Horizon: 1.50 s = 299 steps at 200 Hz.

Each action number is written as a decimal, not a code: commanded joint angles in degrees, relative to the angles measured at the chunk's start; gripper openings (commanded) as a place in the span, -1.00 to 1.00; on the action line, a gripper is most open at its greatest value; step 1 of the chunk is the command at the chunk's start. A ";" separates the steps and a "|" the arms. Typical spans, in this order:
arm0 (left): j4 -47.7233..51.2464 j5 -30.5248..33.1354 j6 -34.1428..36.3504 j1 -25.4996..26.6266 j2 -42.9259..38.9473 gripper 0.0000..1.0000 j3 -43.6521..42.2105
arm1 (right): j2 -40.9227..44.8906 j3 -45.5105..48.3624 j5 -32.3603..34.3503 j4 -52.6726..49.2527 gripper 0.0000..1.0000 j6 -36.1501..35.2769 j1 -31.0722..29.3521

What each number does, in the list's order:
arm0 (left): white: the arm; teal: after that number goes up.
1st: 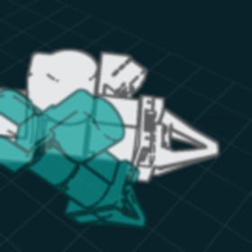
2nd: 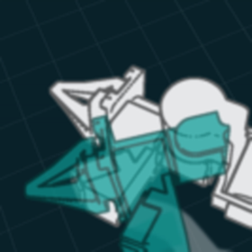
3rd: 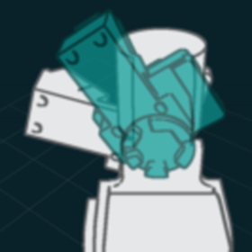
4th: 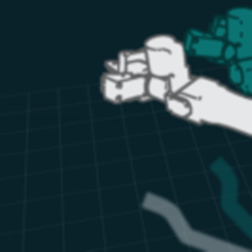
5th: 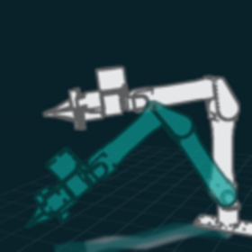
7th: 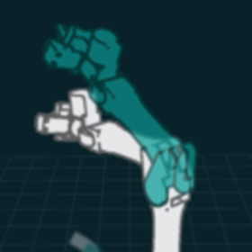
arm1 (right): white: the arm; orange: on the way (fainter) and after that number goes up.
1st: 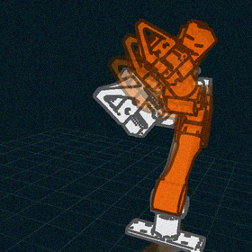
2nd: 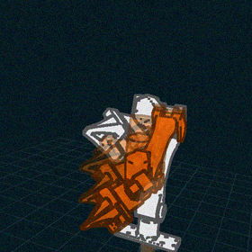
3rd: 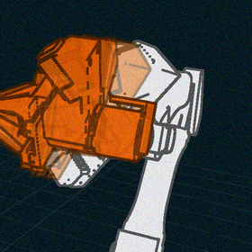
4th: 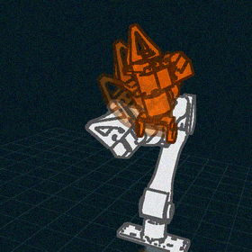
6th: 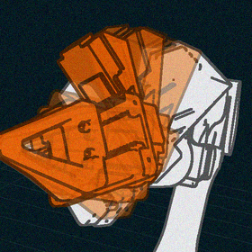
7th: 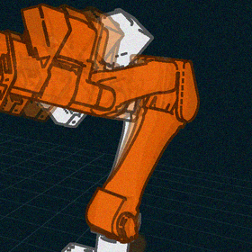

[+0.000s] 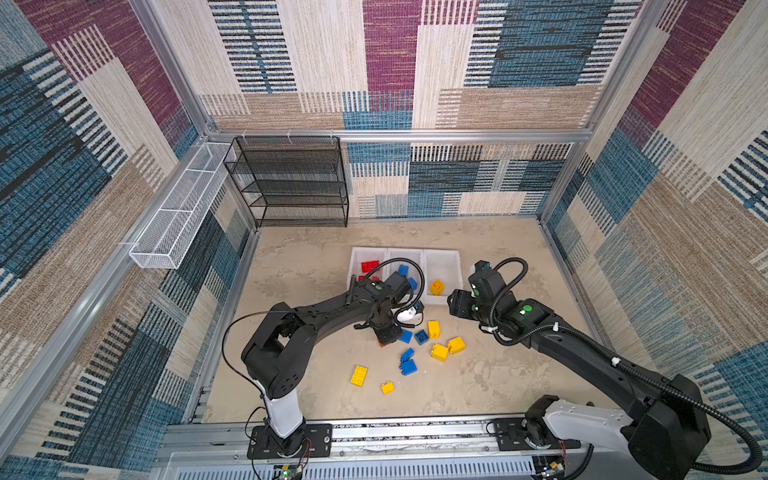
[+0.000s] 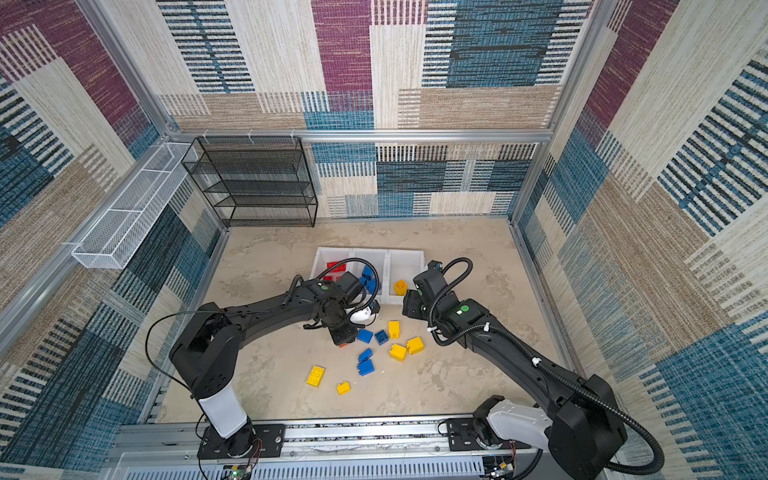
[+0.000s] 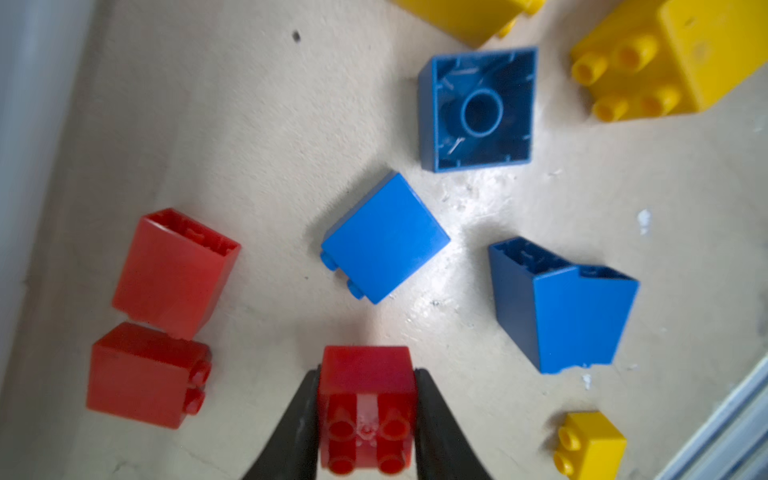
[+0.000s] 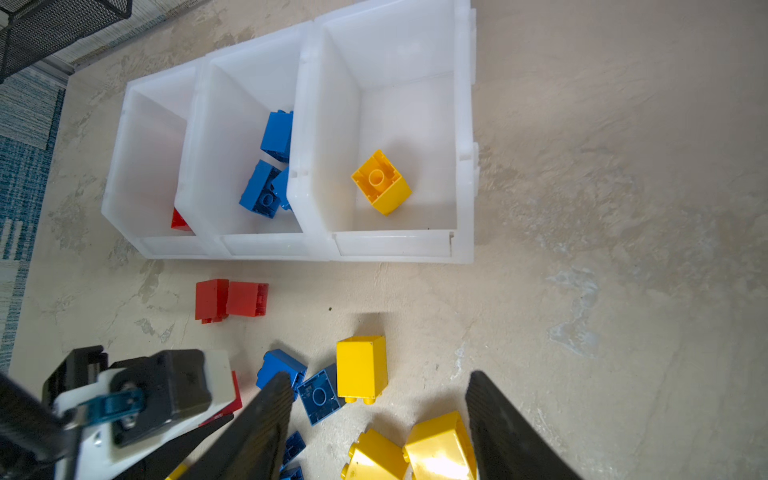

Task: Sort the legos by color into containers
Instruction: 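Carry the red brick with the left gripper into the compartment nearest it and release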

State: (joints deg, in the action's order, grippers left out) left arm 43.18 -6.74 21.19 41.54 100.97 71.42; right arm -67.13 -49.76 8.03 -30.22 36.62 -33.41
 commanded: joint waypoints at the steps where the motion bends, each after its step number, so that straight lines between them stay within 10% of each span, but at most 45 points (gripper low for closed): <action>1: -0.37 -2.90 -2.48 -3.06 -2.52 -0.39 2.39 | 0.47 -0.85 1.14 -0.54 0.39 0.17 0.01; 90: -1.73 -4.63 -12.24 -20.45 5.84 -0.38 18.55 | 1.70 -2.28 1.28 -2.21 0.38 -0.24 -0.03; 219: -1.78 -3.98 -19.71 -22.44 13.83 0.01 23.86 | 4.47 -1.05 1.45 -4.15 0.39 0.73 0.00; 299: -4.95 -4.48 -25.66 -22.40 0.19 0.12 12.71 | 1.19 -0.30 1.20 -3.80 0.39 0.57 0.01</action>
State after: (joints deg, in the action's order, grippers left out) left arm 40.49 -10.02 -0.56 19.25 106.45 88.88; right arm -64.51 -50.22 9.10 -34.54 36.86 -33.41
